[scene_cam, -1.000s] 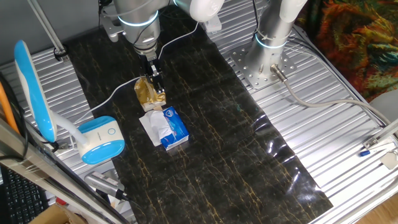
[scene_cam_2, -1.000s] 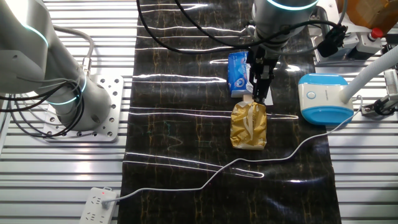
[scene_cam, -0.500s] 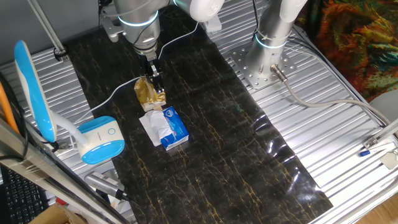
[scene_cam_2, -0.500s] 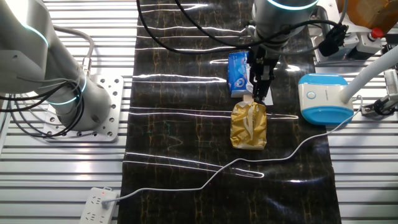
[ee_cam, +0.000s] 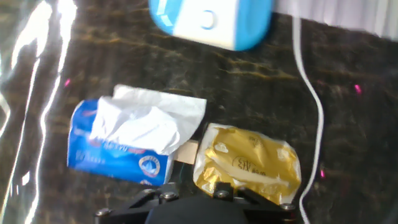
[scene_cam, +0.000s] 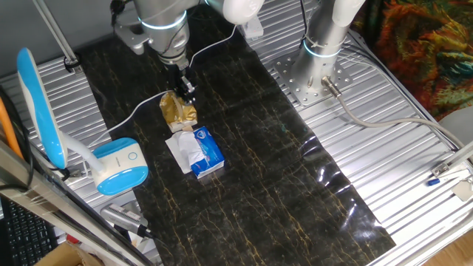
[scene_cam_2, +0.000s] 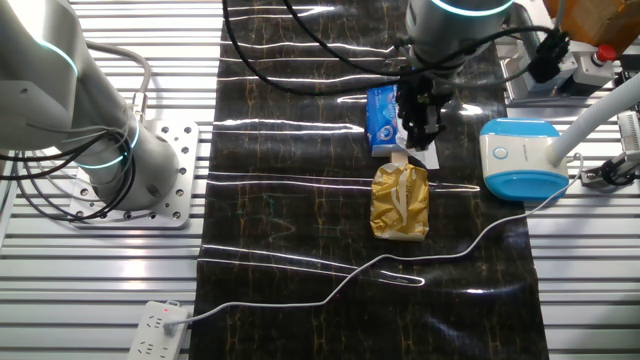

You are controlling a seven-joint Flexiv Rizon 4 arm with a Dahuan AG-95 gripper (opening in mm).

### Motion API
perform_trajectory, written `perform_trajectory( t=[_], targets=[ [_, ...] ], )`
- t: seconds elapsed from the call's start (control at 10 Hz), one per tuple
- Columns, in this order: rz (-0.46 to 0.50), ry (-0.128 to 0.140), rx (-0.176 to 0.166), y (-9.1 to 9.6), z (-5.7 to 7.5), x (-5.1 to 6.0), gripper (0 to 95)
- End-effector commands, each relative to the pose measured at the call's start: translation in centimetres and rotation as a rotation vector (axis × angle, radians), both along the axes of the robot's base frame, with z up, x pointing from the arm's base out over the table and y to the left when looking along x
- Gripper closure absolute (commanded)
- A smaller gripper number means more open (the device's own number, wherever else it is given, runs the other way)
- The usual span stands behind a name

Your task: Turn on the desk lamp by pressing the button

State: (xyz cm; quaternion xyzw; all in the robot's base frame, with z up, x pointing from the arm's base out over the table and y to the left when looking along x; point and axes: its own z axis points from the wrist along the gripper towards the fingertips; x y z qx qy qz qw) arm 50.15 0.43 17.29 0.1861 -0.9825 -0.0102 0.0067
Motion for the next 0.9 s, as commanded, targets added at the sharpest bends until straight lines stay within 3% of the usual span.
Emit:
perform_trajectory(
  t=[0.1,0.2,0.3,0.5,0.7,0.9],
  targets=[
    [0.66,0.019,-0.032,0.9,-0.1,0.5,95.0],
    [0.846,-0.004,-0.043,1.0,-0.1,0.5,95.0],
    [0.951,-0.014,-0.048,1.0,-0.1,0.6,95.0],
    [1.074,-0.015,-0.06,1.0,-0.2,0.8,95.0],
    [1.132,-0.017,-0.061,1.1,-0.2,2.0,95.0],
    [1.123,-0.015,-0.068,1.3,-0.1,3.0,95.0]
  ],
)
